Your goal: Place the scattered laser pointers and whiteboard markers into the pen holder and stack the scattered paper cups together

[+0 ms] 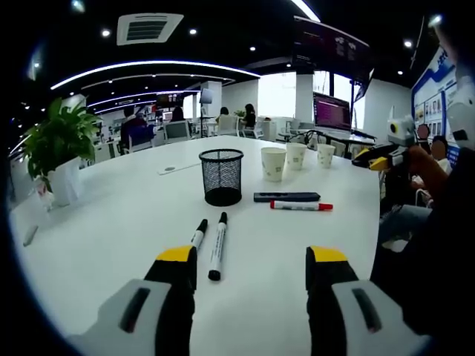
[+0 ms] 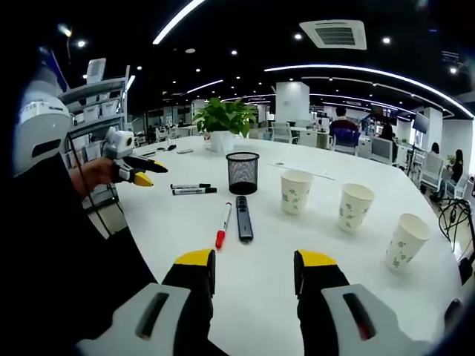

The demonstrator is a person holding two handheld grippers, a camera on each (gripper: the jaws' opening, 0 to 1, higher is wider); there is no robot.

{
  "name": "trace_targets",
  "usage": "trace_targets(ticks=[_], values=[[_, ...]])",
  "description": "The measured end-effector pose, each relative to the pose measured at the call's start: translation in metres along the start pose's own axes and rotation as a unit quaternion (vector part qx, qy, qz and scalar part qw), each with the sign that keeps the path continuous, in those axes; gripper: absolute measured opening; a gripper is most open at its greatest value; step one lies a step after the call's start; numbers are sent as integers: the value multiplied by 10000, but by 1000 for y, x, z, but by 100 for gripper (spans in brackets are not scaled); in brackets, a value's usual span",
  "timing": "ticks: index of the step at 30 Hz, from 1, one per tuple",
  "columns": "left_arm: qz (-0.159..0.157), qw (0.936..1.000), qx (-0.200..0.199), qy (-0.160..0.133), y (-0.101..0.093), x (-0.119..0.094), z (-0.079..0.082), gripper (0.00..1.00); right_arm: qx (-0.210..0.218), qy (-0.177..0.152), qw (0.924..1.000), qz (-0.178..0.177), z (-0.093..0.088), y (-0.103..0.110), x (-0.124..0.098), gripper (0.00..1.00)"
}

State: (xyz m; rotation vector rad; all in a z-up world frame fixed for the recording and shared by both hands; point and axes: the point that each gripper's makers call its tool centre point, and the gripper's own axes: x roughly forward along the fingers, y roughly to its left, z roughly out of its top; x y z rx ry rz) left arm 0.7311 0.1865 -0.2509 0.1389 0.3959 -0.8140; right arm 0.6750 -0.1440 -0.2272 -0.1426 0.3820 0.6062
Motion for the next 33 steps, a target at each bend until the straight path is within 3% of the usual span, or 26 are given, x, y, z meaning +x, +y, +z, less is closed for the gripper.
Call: trace_targets(ticks=[33], values=[[-59, 10000, 23, -32, -4, 6, 4, 59, -33, -2, 10000, 28, 3, 1, 0, 45]])
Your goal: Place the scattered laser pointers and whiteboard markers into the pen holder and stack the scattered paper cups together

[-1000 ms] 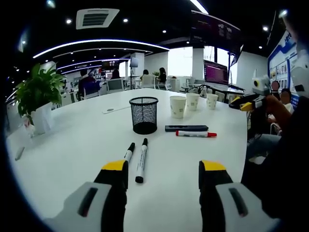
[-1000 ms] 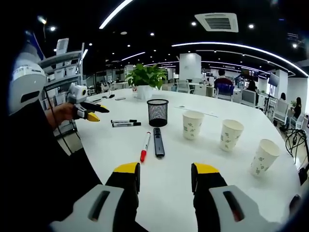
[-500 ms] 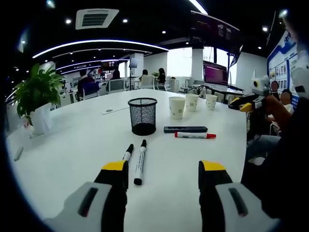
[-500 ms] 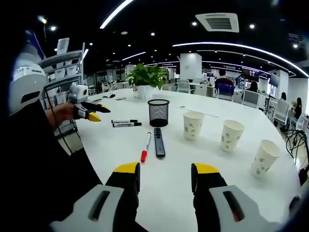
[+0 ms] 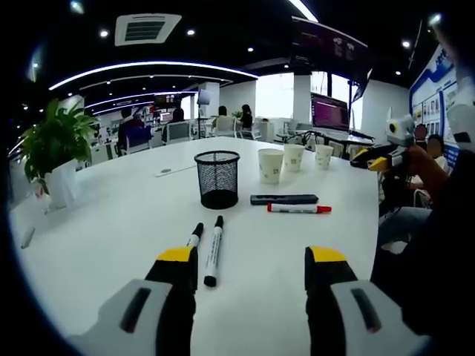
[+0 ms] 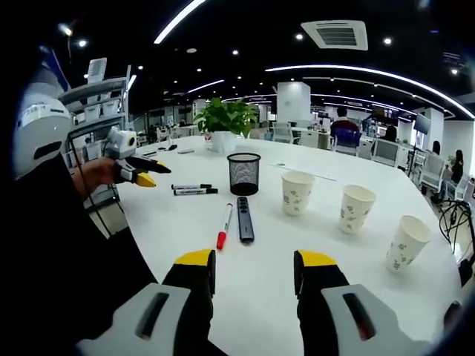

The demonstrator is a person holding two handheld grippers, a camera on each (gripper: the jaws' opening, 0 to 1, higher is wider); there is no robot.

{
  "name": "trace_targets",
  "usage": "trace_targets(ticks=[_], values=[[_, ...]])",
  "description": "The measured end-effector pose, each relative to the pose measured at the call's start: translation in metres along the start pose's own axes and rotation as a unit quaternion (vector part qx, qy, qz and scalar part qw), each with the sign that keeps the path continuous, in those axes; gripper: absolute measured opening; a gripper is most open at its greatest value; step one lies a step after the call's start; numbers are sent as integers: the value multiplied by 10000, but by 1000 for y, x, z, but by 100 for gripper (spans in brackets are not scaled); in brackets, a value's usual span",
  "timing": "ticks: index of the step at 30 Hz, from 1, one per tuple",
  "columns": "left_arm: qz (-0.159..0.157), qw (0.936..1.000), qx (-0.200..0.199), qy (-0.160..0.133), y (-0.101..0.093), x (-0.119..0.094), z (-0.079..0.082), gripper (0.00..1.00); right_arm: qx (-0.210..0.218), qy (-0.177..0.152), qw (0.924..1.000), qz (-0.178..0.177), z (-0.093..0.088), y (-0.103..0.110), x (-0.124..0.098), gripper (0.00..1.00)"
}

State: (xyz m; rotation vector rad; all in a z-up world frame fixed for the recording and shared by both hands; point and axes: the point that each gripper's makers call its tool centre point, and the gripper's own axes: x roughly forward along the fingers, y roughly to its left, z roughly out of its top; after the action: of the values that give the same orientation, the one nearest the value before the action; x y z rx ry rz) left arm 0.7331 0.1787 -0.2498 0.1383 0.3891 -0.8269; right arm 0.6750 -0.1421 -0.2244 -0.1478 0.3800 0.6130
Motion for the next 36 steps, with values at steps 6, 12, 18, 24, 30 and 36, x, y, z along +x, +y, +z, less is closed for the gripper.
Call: trace_targets(ticks=[6, 12, 18, 24, 30, 36], values=[[16, 10000, -23, -1, 0, 2, -1, 58, 20, 1, 10000, -5, -1, 0, 0, 44], [24, 10000, -77, -13, 0, 3, -2, 57, 36, 20, 10000, 9, -3, 1, 2, 44], [27, 9999, -145, -90, 0, 3, 0, 57, 53, 4, 10000, 13, -3, 2, 2, 44], [38, 9998, -167, -131, 1, 4, 2, 56, 66, -17, 10000, 34, -2, 4, 2, 44], [58, 9997, -202, -149, 2, 5, 1, 56, 75, -4, 10000, 54, -3, 7, 3, 44], [91, 9996, -221, -121, 4, 6, -1, 55, 67, -3, 9999, 75, -3, 9, 4, 44]])
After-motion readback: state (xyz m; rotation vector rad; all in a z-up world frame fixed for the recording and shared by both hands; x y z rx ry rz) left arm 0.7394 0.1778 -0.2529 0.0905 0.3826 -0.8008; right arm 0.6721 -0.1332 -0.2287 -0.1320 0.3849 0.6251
